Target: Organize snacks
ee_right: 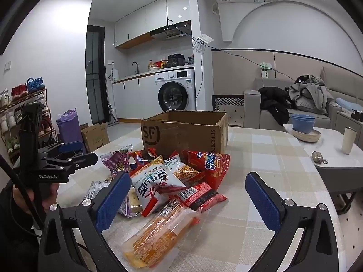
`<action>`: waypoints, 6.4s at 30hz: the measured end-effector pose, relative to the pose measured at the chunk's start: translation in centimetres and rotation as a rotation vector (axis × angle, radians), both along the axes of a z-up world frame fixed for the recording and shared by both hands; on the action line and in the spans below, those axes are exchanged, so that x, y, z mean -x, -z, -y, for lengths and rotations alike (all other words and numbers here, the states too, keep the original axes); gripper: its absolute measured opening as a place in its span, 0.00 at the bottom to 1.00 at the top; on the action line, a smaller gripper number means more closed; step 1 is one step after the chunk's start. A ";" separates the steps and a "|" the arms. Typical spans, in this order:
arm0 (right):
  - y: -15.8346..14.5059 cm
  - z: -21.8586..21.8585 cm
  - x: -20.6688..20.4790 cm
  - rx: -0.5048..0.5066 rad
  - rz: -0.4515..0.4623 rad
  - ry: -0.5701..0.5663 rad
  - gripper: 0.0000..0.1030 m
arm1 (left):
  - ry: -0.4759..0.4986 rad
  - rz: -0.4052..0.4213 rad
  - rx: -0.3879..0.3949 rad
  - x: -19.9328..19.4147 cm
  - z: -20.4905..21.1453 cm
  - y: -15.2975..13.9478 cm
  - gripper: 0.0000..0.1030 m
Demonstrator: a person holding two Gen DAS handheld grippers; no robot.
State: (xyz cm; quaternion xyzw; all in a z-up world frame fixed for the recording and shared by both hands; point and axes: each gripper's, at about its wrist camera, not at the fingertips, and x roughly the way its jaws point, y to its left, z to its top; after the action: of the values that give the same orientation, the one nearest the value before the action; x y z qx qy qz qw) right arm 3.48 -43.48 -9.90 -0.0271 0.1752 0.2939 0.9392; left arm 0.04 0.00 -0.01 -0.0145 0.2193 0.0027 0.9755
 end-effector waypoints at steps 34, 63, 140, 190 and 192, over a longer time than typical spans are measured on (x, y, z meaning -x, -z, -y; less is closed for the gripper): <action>-0.3 0.4 0.2 -0.003 0.002 0.008 1.00 | -0.002 -0.005 0.017 0.0 -0.2 0.0 0.99; -0.3 0.3 0.5 0.008 -0.001 0.020 1.00 | -0.019 -0.010 0.028 -0.2 -0.7 0.1 0.99; 4.0 -4.7 -3.0 0.196 -0.399 -0.048 0.90 | 0.194 -0.126 -0.064 -0.9 2.8 0.9 0.99; 3.5 0.1 -1.9 0.042 -0.443 -0.050 0.36 | 0.343 -0.348 -0.031 -1.4 3.9 3.1 0.44; 3.5 0.1 -2.0 0.039 -0.439 -0.049 0.36 | 0.345 -0.348 -0.028 -1.2 3.8 3.1 0.44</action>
State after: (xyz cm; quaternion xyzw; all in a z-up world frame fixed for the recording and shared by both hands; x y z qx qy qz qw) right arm 5.44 -43.61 -13.37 0.0152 0.3802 0.3123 0.8705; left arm 1.25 -3.79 -3.14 0.0374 0.3833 -0.1583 0.9092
